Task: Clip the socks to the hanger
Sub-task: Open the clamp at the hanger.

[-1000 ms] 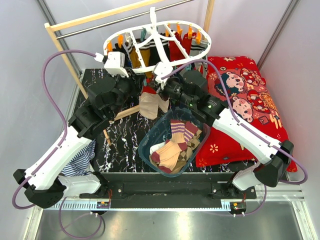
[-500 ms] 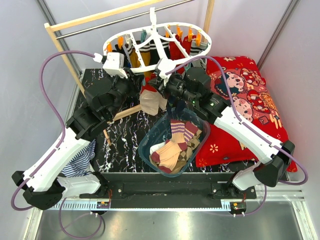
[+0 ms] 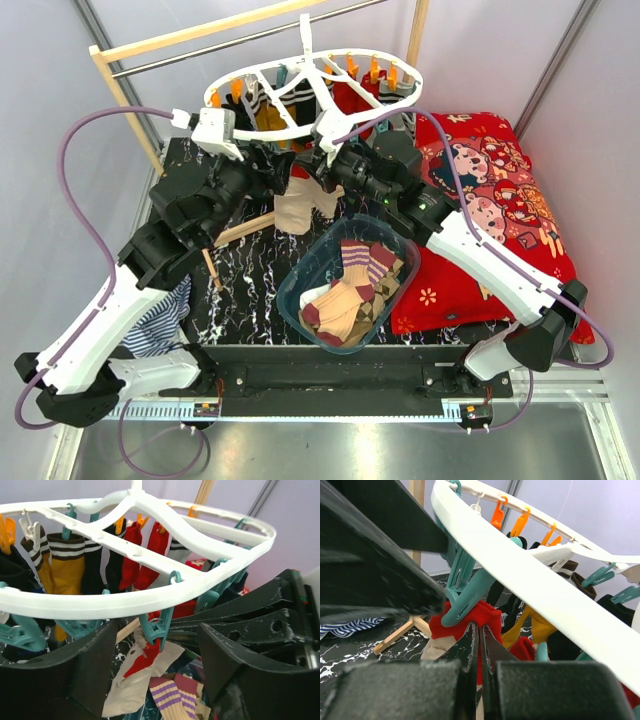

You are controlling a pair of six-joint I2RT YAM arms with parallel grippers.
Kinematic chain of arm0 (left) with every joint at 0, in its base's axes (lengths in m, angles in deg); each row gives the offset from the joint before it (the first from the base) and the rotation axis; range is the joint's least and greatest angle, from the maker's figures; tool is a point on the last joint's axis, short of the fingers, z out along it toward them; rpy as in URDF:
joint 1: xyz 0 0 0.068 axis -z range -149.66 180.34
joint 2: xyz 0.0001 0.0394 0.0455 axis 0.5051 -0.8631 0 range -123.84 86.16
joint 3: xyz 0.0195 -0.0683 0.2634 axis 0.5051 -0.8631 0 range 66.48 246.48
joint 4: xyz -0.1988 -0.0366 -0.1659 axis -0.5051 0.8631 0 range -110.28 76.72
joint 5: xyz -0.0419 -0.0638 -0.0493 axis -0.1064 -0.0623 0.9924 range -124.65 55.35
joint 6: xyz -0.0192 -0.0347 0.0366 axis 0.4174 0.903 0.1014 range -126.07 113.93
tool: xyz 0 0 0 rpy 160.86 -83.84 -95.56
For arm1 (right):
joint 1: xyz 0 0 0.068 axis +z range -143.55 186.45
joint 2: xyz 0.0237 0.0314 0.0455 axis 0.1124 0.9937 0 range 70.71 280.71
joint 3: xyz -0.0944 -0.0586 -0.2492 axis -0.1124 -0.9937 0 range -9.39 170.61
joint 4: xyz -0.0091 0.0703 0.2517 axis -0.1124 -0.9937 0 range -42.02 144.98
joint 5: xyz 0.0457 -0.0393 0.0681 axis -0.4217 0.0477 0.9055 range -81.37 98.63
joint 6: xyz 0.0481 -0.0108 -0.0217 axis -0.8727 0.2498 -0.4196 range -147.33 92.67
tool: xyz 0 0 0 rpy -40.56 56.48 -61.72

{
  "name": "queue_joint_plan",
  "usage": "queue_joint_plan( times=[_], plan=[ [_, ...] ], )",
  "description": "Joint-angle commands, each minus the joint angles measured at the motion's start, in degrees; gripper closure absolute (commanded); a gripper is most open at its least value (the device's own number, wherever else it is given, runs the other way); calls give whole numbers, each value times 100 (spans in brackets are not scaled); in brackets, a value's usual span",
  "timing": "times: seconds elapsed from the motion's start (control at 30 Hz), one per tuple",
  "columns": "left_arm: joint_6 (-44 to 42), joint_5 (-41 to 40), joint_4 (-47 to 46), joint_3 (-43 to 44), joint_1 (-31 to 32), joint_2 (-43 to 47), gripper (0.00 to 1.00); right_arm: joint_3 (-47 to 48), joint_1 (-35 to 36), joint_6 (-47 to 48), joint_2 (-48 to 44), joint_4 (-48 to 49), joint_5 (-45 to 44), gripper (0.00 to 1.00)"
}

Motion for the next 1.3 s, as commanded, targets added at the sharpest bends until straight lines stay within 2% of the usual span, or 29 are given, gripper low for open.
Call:
queue_joint_plan(
  times=[0.0, 0.2, 0.33, 0.57, 0.83, 1.07, 1.27],
  plan=[
    [66, 243, -209, 10, -2, 361, 23, 277, -49, -92, -9, 389, 90, 99],
    [251, 270, -15, -25, -2, 721, 14, 233, -49, -92, -53, 424, 2, 98],
    [400, 42, 212, -112, -2, 889, 14, 189, -49, -92, -70, 468, -33, 98],
    [576, -819, 600, -86, -2, 696, 21, 163, -49, -75, -79, 503, -59, 97],
    [585, -688, 538, 98, -72, 274, 24, 75, -49, -57, -140, 521, -103, 96],
    [611, -1232, 530, 273, -72, 151, 28, 22, -49, -75, -167, 539, -103, 96],
    [523, -1180, 468, 441, -72, 45, 32, 14, -49, -75, -158, 565, -94, 96]
  ],
)
